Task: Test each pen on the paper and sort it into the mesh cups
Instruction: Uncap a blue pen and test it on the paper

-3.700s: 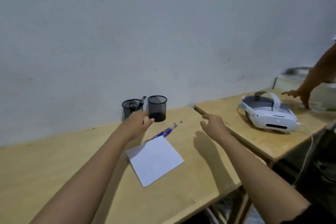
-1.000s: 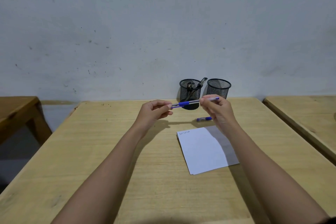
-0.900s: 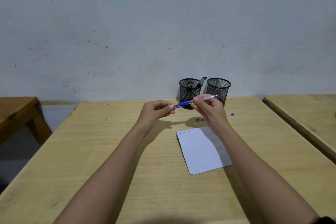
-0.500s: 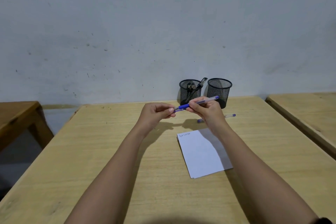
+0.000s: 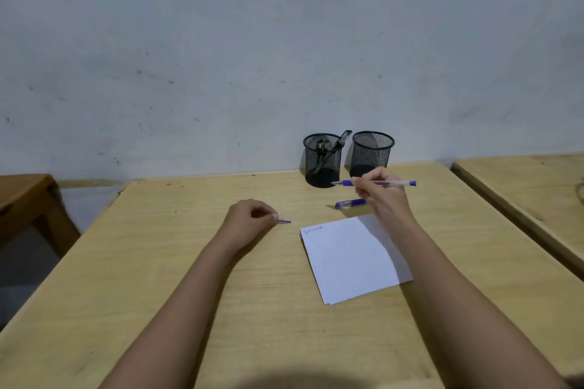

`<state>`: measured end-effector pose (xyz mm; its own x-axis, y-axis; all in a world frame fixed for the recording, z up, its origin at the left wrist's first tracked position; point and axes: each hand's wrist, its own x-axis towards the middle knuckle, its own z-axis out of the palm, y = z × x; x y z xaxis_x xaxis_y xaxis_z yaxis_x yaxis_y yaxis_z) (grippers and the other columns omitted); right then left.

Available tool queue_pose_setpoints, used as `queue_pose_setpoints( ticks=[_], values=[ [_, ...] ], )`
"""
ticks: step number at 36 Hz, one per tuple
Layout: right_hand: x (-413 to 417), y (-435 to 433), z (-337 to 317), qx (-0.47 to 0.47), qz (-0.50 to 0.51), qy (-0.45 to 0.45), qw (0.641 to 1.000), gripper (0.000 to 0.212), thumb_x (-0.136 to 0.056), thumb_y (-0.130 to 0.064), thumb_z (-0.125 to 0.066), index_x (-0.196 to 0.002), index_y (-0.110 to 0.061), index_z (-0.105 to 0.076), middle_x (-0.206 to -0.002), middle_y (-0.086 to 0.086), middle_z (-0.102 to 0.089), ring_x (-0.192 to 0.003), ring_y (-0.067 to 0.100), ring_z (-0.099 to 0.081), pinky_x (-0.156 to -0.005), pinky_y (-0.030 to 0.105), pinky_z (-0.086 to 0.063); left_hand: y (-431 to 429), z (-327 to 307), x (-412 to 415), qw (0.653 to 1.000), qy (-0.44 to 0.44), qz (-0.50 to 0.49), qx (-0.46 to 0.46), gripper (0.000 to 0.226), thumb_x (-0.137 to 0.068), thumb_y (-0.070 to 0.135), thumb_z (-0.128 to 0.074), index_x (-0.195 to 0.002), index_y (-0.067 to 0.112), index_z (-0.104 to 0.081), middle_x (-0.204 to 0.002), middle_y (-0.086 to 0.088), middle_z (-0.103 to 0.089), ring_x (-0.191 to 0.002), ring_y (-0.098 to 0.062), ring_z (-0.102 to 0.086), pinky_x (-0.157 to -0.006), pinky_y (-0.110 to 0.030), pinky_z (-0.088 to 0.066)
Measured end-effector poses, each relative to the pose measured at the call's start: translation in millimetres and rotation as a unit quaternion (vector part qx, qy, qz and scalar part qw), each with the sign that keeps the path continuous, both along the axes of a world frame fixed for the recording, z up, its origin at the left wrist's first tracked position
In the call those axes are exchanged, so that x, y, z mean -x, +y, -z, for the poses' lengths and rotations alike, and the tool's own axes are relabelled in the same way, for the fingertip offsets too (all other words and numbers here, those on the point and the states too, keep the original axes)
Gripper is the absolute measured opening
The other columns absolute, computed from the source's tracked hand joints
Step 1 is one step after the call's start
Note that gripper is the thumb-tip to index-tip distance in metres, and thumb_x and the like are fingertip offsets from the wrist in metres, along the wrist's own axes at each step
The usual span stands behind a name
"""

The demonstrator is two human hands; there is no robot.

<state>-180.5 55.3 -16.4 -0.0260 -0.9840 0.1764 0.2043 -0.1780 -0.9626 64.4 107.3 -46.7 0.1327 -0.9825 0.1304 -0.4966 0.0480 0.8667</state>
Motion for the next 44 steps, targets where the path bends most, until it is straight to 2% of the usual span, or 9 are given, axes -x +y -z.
queue_pose_setpoints(
  ticks=[4, 10, 14, 19, 25, 29, 33, 39, 44],
  values=[
    [-6.2, 4.8, 1.8, -0.016, -0.026, 0.025, 0.999, 0.022, -0.085, 0.005, -0.056, -0.068, -0.008, -0.051, -0.06, 0.009, -0.054, -0.051, 0.013, -0.051, -0.049, 0.017, -0.045, -1.3, 6.0, -2.0, 0.999, -0.05, -0.001, 0.009, 0.004, -0.081, 0.018, -0.07, -0.078, 0.02, -0.072, -0.088, 0.003, -0.067, -0.084, -0.011, -0.06, -0.069, -0.014, -0.042],
    [-16.6, 9.4, 7.0, -0.048, -0.08, 0.023, 0.995, 0.015, -0.09, 0.0, -0.052, -0.096, 0.008, -0.064, -0.076, 0.016, -0.065, -0.063, 0.012, -0.064, -0.068, 0.017, -0.056, -4.0, 4.7, -3.0, 0.997, -0.069, 0.003, 0.019, 0.011, -0.079, 0.02, -0.072, -0.089, 0.016, -0.074, -0.088, 0.001, -0.067, -0.081, -0.007, -0.058, -0.066, -0.006, -0.04],
    [-22.8, 13.6, 8.8, -0.045, -0.076, -0.008, 0.996, 0.009, -0.086, 0.0, -0.058, -0.088, 0.003, -0.066, -0.074, 0.013, -0.066, -0.066, 0.014, -0.064, -0.072, 0.019, -0.055, -7.7, 4.3, -2.5, 0.993, -0.109, 0.01, 0.031, 0.016, -0.081, 0.02, -0.071, -0.095, 0.013, -0.072, -0.094, -0.002, -0.065, -0.081, -0.008, -0.056, -0.069, -0.011, -0.039],
    [-26.6, 17.8, 12.3, -0.009, -0.053, -0.004, 0.999, 0.007, -0.077, 0.001, -0.069, -0.083, -0.002, -0.067, -0.076, 0.012, -0.064, -0.067, 0.014, -0.056, -0.064, 0.019, -0.048, -0.9, -5.1, 10.4, 0.984, -0.164, 0.011, 0.061, 0.03, -0.088, 0.02, -0.062, -0.115, 0.007, -0.063, -0.113, -0.002, -0.056, -0.102, -0.007, -0.048, -0.071, 0.004, -0.034],
    [-31.3, 14.5, 16.0, -0.022, -0.054, -0.028, 0.998, 0.014, -0.079, 0.003, -0.065, -0.071, -0.008, -0.064, -0.068, 0.009, -0.061, -0.059, 0.013, -0.053, -0.058, 0.017, -0.045, 35.6, -13.3, 49.2, 0.971, -0.199, 0.054, 0.119, 0.029, -0.092, 0.029, -0.049, -0.118, 0.02, -0.06, -0.12, 0.011, -0.055, -0.116, -0.004, -0.046, -0.094, -0.02, -0.039],
    [-32.9, 14.0, 15.5, -0.048, -0.061, -0.084, 0.993, 0.013, -0.083, 0.004, -0.06, -0.074, -0.005, -0.062, -0.064, 0.009, -0.061, -0.056, 0.012, -0.056, -0.054, 0.014, -0.049, 51.3, -4.6, 63.5, 0.943, -0.28, 0.147, 0.102, 0.027, -0.094, 0.037, -0.044, -0.096, 0.014, -0.058, -0.108, 0.006, -0.058, -0.105, -0.012, -0.051, -0.085, -0.033, -0.045],
    [-32.1, 11.8, 15.7, -0.051, -0.057, -0.071, 0.994, 0.012, -0.082, 0.003, -0.063, -0.073, -0.005, -0.062, -0.062, 0.008, -0.061, -0.054, 0.011, -0.057, -0.054, 0.015, -0.049, 47.3, 4.0, 60.1, 0.934, -0.316, 0.155, 0.054, 0.046, -0.097, 0.041, -0.041, -0.136, 0.018, -0.045, -0.152, 0.005, -0.032, -0.139, -0.008, -0.027, -0.106, -0.025, -0.029],
    [-33.9, 5.7, 23.4, -0.071, -0.037, 0.029, 0.996, 0.021, -0.07, 0.002, -0.074, -0.066, -0.011, -0.059, -0.064, 0.009, -0.06, -0.056, 0.014, -0.056, -0.054, 0.018, -0.046, 43.1, 9.9, 57.7, 0.934, -0.313, 0.174, 0.001, 0.052, -0.098, 0.042, -0.036, -0.146, 0.022, -0.029, -0.157, 0.008, -0.02, -0.144, -0.005, -0.014, -0.111, -0.024, -0.022],
    [-39.7, 3.6, 27.5, -0.089, -0.042, -0.002, 0.995, 0.026, -0.074, 0.012, -0.064, -0.062, -0.007, -0.051, -0.059, 0.015, -0.055, -0.044, 0.014, -0.047, -0.04, 0.017, -0.039, 43.8, 17.1, 54.1, 0.926, -0.318, 0.205, -0.013, 0.056, -0.099, 0.043, -0.031, -0.149, 0.023, -0.016, -0.159, 0.01, -0.005, -0.145, -0.004, 0.0, -0.116, -0.021, -0.005]
  ],
)
